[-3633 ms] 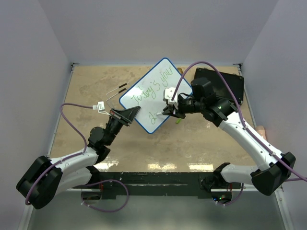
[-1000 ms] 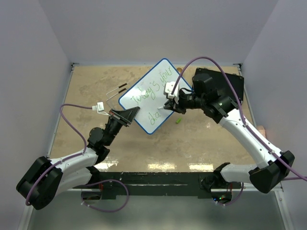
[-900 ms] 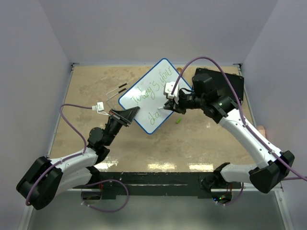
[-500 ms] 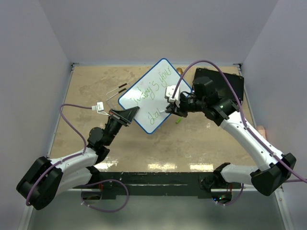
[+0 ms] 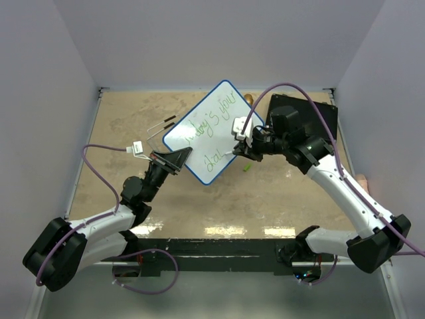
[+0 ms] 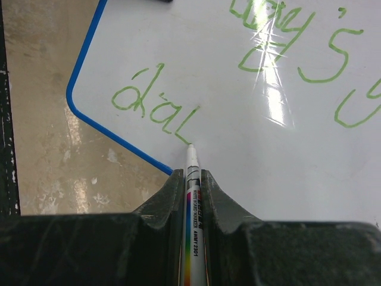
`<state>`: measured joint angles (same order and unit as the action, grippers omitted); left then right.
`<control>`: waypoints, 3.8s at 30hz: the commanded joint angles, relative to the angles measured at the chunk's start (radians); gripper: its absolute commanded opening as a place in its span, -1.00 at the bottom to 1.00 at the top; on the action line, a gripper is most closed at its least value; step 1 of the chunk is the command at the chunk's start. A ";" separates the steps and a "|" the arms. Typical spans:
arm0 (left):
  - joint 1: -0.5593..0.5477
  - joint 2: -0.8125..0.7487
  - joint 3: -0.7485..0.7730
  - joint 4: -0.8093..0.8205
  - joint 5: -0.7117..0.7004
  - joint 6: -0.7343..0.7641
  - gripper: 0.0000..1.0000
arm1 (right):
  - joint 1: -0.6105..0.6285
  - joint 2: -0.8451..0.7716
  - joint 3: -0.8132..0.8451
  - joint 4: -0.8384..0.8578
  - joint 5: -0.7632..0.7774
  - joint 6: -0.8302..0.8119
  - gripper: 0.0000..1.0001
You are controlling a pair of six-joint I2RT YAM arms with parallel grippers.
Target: Write a sentence on the whiteboard
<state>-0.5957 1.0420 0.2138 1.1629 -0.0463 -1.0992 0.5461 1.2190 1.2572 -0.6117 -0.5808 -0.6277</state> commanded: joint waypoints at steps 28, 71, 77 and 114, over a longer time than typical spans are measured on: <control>0.011 -0.031 0.016 0.227 0.010 -0.033 -1.00 | -0.017 0.008 0.033 -0.003 -0.001 -0.007 -1.00; 0.016 -0.033 0.015 0.222 0.014 -0.031 -1.00 | -0.069 0.005 0.025 0.067 -0.011 0.075 -1.00; 0.025 -0.037 0.009 0.213 0.016 -0.031 -1.00 | -0.113 -0.039 0.083 -0.017 -0.126 0.008 -1.00; 0.427 0.020 0.315 -0.264 0.988 0.544 -1.00 | -0.287 -0.122 0.243 -0.051 -0.287 0.066 -1.00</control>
<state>-0.1890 1.0912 0.3817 1.0447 0.6827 -0.8345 0.2806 1.1091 1.5322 -0.6731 -0.8391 -0.5838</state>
